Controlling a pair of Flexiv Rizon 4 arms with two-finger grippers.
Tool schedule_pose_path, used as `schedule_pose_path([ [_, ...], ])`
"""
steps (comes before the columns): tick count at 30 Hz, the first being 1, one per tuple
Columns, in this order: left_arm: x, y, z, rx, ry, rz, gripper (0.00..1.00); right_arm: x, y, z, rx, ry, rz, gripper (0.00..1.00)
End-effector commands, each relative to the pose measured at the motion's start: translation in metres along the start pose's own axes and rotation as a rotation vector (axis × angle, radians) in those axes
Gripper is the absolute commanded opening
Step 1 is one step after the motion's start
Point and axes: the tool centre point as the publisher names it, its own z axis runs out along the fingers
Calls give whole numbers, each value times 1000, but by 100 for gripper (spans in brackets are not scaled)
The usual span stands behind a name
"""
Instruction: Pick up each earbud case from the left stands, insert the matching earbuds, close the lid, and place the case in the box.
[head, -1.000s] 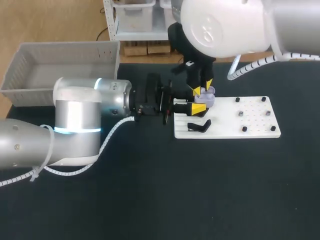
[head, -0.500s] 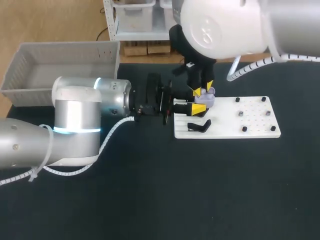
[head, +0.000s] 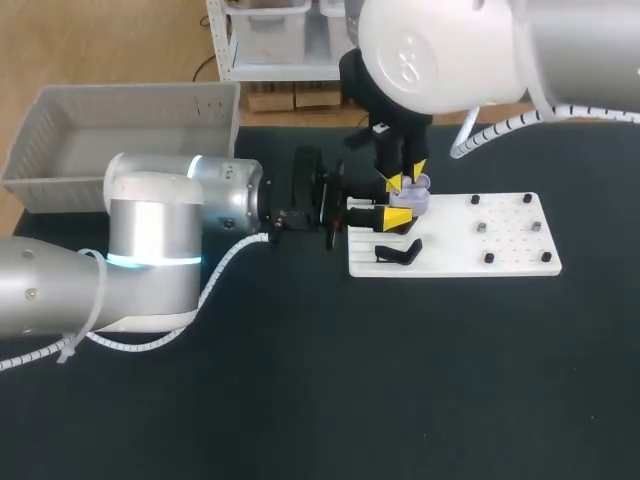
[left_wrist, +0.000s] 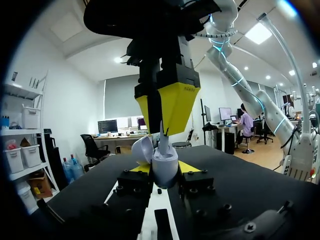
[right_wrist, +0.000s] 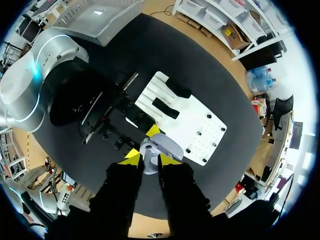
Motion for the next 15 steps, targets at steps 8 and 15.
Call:
schedule_pose_path([
  [8, 0, -2, 0, -5, 2, 1, 0, -4, -3, 2, -3, 9, -1, 0],
  [15, 0, -2, 0, -5, 2, 1, 0, -5, -2, 4, -1, 16, -4, 0],
])
